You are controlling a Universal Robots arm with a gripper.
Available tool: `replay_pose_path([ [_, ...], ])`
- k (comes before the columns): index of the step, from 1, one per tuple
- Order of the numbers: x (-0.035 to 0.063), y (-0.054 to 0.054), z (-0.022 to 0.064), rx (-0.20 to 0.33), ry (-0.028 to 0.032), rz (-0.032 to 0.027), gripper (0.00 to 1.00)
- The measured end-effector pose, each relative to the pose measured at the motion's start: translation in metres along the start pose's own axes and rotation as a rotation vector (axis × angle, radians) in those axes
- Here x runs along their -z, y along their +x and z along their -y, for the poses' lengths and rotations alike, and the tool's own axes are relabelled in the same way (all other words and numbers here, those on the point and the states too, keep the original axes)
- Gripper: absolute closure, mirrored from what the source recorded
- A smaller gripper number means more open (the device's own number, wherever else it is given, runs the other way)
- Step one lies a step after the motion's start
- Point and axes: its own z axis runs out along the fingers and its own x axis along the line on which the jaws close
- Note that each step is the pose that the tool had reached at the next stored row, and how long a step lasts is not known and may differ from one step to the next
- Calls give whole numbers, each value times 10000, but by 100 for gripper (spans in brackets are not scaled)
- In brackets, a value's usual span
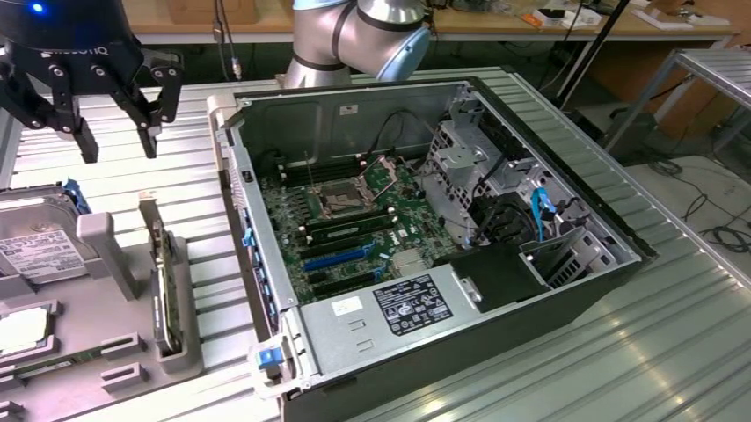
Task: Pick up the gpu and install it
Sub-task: 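Pick up the gpu and move the gpu toward the slot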
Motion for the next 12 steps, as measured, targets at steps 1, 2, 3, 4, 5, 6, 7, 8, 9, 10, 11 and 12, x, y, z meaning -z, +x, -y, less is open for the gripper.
replay_pose_path([
  [1, 0, 0, 0, 0, 0, 0, 46],
  [2, 0, 0, 0, 0, 0, 0, 46],
  [3, 0, 0, 0, 0, 0, 0, 46],
  [4, 0, 0, 0, 0, 0, 0, 46],
  [5, 0, 0, 0, 0, 0, 0, 46],
  [6, 0, 0, 0, 0, 0, 0, 46],
  [7, 0, 0, 0, 0, 0, 0, 46],
  [8, 0, 0, 0, 0, 0, 0, 46],
  [9, 0, 0, 1, 0, -6, -1, 46],
  [10, 0, 1, 4, 0, -16, -1, 46],
  [11, 0, -1, 12, 0, -21, -1, 46],
  [12, 1, -2, 34, -1, -28, -2, 46],
])
